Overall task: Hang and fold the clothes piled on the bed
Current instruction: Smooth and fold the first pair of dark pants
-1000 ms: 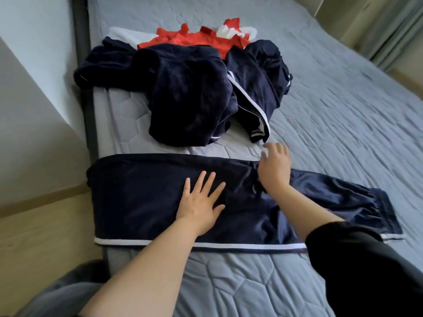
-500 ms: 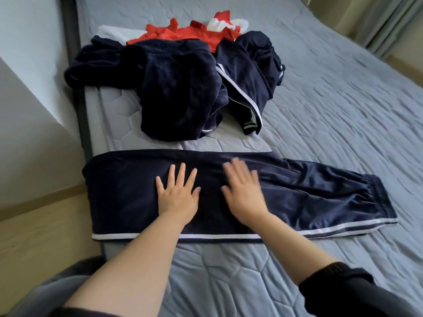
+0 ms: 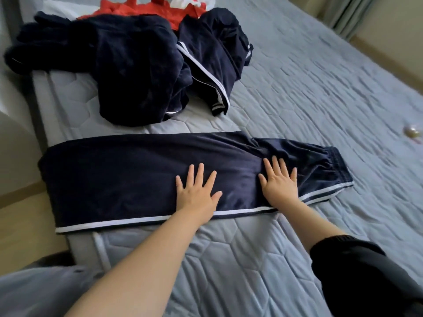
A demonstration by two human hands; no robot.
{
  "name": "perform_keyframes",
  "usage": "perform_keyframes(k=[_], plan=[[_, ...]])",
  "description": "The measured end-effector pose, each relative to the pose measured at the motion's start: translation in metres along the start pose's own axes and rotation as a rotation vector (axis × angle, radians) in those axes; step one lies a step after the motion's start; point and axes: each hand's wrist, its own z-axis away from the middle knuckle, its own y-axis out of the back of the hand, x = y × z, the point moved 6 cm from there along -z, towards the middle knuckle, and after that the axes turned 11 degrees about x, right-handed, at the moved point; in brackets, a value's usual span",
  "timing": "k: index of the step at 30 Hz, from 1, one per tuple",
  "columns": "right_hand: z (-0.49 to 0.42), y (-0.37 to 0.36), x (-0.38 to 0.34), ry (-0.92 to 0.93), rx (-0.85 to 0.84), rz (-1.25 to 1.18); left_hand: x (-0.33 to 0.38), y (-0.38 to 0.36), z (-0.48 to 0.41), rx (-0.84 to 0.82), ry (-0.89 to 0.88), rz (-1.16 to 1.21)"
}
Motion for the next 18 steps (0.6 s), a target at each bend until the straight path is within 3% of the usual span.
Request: perform_keyframes(k=[4,9,13,16,18], plan=[[0.016,0.008,0.084,-0.384,0.014,-0.083,0.016,-0.008,0.004,0.014,-0.041,-0.053],[0.040,0.033,0.129,-0.826,0.391,-0.308,0.000,-0.003,0.004,0.023,-0.085,-0.111],[0.052,0.010,0.136,-1.351,0.392,-0.834,-0.015,0.004,0.000,0.031,-0.101,-0.157],[0.046,0.006,0.130,-1.491,0.387,-1.264,-0.022,0.005,-0.002,0.031,-0.120,-0.161],[0.042,0.008,0.126,-1.534,0.402,-1.420,-0.023,0.006,-0.002,0.030,-0.130,-0.138]])
